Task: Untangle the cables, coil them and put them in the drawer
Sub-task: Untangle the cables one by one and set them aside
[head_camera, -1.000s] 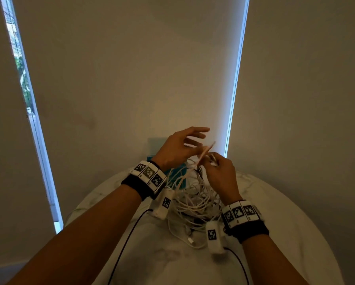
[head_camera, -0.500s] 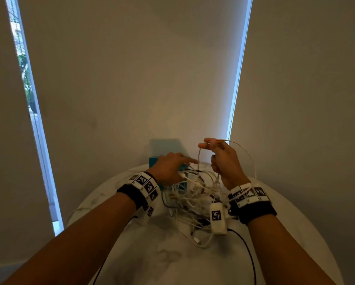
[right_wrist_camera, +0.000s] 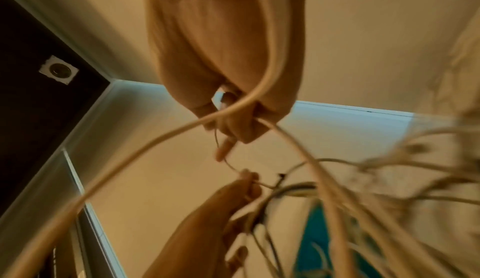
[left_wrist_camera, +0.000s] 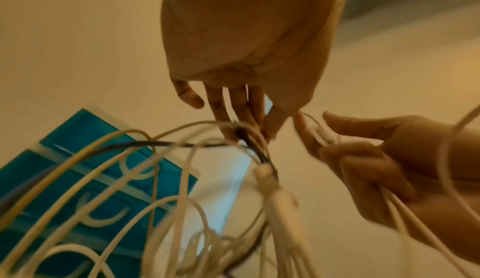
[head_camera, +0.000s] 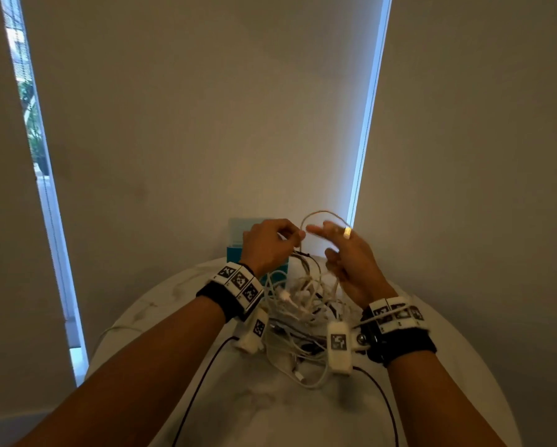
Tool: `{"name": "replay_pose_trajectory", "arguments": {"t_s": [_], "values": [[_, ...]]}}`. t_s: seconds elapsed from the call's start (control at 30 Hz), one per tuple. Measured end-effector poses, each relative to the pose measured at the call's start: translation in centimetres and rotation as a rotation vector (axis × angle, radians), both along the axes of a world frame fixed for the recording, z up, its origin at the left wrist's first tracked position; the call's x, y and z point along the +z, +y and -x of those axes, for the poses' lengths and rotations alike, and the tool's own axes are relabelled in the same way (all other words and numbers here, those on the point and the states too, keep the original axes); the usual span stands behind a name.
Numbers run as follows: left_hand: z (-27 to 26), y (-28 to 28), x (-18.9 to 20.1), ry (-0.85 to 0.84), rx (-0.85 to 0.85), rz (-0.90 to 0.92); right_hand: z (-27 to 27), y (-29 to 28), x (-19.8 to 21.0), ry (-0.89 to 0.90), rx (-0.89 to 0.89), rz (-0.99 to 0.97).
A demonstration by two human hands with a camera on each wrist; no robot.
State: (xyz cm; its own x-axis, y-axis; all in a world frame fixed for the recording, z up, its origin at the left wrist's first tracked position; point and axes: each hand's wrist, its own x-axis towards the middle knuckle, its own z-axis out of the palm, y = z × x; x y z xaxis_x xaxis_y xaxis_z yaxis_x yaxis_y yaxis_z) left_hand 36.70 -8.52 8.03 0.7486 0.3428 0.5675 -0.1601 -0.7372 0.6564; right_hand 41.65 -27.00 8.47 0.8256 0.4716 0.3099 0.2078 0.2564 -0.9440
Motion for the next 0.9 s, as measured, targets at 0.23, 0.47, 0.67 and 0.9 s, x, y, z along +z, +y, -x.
{"name": "replay_pose_trajectory", "arguments": {"t_s": [0.23,0.47,0.67,0.9], "values": [[1.9,0.6,3.6,-0.257,0.002,0.428,-1.2,0.2,-8.6,-0.199,-0.115,0.634],[3.5,0.7,3.1,-0.017,-0.138,0.174,0.0,-0.6,-3.6,0.199,-0.251,0.029],[6.3,2.8,3.8,0.156,-0.12,-0.016,3.2,-1.3,1.3,0.091,-0.17,0.045],[14.9,16.3,7.6,0.14,0.111,0.031,5.4,0.6,5.6,0.176,0.019,-0.137]]}}
